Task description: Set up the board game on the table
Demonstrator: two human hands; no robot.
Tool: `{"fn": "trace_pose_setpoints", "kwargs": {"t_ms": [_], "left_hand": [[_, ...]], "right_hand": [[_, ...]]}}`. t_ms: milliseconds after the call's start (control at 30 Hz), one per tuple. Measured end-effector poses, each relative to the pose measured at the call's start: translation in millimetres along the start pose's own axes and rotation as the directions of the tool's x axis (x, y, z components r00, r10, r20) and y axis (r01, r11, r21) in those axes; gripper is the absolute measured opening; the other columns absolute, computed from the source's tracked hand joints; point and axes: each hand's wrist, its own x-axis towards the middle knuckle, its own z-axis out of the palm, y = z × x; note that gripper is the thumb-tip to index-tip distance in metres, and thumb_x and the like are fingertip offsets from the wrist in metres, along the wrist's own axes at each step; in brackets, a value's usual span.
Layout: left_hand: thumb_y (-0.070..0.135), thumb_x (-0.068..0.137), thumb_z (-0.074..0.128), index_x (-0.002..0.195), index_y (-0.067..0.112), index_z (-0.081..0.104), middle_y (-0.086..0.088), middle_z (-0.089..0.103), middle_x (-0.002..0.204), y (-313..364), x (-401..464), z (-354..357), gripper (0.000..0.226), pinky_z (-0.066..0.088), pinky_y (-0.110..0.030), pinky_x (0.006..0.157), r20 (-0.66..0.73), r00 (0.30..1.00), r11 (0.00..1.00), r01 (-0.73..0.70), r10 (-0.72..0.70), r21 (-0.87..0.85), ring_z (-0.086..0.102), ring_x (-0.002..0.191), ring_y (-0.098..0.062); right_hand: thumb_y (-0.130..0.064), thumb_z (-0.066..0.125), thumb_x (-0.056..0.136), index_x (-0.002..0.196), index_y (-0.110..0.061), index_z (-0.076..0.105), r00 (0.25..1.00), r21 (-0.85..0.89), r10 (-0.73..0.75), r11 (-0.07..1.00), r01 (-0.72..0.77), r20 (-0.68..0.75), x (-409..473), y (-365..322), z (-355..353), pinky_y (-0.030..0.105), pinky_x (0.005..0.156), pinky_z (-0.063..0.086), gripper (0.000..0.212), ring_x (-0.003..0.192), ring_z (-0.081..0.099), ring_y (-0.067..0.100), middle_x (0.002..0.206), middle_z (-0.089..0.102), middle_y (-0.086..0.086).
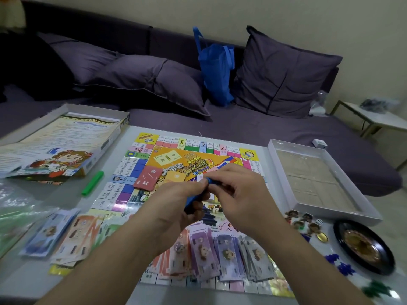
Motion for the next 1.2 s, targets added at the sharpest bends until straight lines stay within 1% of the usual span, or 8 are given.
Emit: {"fn": "trace_pose_setpoints", "kwargs": {"t_ms": [167,367,500,667,800,933,1067,1200], "left_hand": [[0.01,0.103,0.06,0.117,-0.007,0.067,-0.011,0.065,0.078,2,2,-2,0.024,0.053,-0.026,0.06,0.051,0.999,0.998,0.015,-0.012,-0.057,0.05,0.06,-0.014],[0.007,0.103,0.06,0.105,-0.006,0.075,-0.013,0.069,0.079,2,4,-9,0.02,0.053,-0.027,0.062,0.061,0.997,0.983,-0.066,0.056,0.174,0.052,0.063,-0.016],[0.008,0.104,0.059,0.103,-0.006,0.075,-0.012,0.066,0.076,2,2,-8,0.021,0.053,-0.027,0.063,0.074,0.994,0.983,-0.092,0.081,0.157,0.053,0.061,-0.016],[0.01,0.104,0.056,0.101,-0.003,0.073,-0.008,0.061,0.072,5,-5,-8,0.021,0.052,-0.027,0.063,0.109,0.989,0.983,-0.119,0.104,0.14,0.052,0.06,-0.014],[0.01,0.105,0.054,0.106,-0.006,0.07,-0.007,0.059,0.073,5,-10,-7,0.023,0.051,-0.025,0.061,0.136,0.981,0.982,-0.154,0.138,0.108,0.05,0.059,-0.012],[0.012,0.106,0.052,0.105,-0.005,0.07,-0.003,0.06,0.068,4,-12,-4,0.025,0.05,-0.031,0.069,0.128,0.978,0.973,-0.182,0.164,0.14,0.049,0.063,-0.014],[0.012,0.105,0.054,0.096,0.0,0.071,-0.002,0.059,0.064,5,-11,-2,0.023,0.053,-0.031,0.069,0.104,0.983,0.958,-0.17,0.149,0.23,0.052,0.067,-0.017],[0.015,0.099,0.063,0.104,-0.004,0.073,-0.005,0.06,0.072,8,-9,0,0.022,0.048,-0.034,0.069,0.136,0.981,0.97,-0.163,0.14,0.18,0.046,0.061,-0.014]], "right_hand": [[-0.008,0.071,0.097,0.12,-0.02,0.08,0.994,0.089,0.105,0.99,-0.109,0.043,4,3,-4,0.018,0.077,0.051,0.027,0.092,0.061,0.004,0.1,0.067,-0.013],[-0.002,0.067,0.099,0.12,-0.023,0.079,0.988,0.051,0.06,0.996,-0.068,0.144,5,6,-10,0.015,0.08,0.052,0.032,0.095,0.062,0.005,0.099,0.064,-0.012],[-0.001,0.067,0.098,0.12,-0.021,0.08,0.995,0.065,0.019,0.998,-0.025,0.102,5,4,-7,0.016,0.079,0.052,0.033,0.096,0.062,0.007,0.098,0.064,-0.013],[-0.006,0.067,0.099,0.121,-0.022,0.08,0.993,0.096,0.021,0.995,-0.032,0.114,8,0,-7,0.029,0.082,0.058,0.029,0.098,0.062,0.009,0.101,0.065,-0.013],[-0.008,0.068,0.1,0.12,-0.02,0.08,0.996,0.149,0.011,0.989,-0.024,0.088,7,-2,-8,0.023,0.077,0.056,0.027,0.095,0.062,0.009,0.1,0.065,-0.012],[-0.004,0.071,0.097,0.118,-0.015,0.08,1.0,0.168,-0.016,0.986,0.016,0.001,4,2,-6,0.021,0.076,0.056,0.026,0.092,0.063,0.01,0.097,0.066,-0.01],[0.001,0.067,0.098,0.122,-0.014,0.078,0.998,0.126,-0.049,0.991,0.045,0.032,2,4,-5,0.028,0.08,0.062,0.031,0.095,0.064,0.015,0.099,0.065,-0.006],[-0.004,0.071,0.097,0.124,-0.018,0.078,1.0,0.209,0.0,0.978,-0.006,0.03,1,5,-11,0.021,0.077,0.057,0.03,0.094,0.066,0.011,0.099,0.068,-0.011]]}}
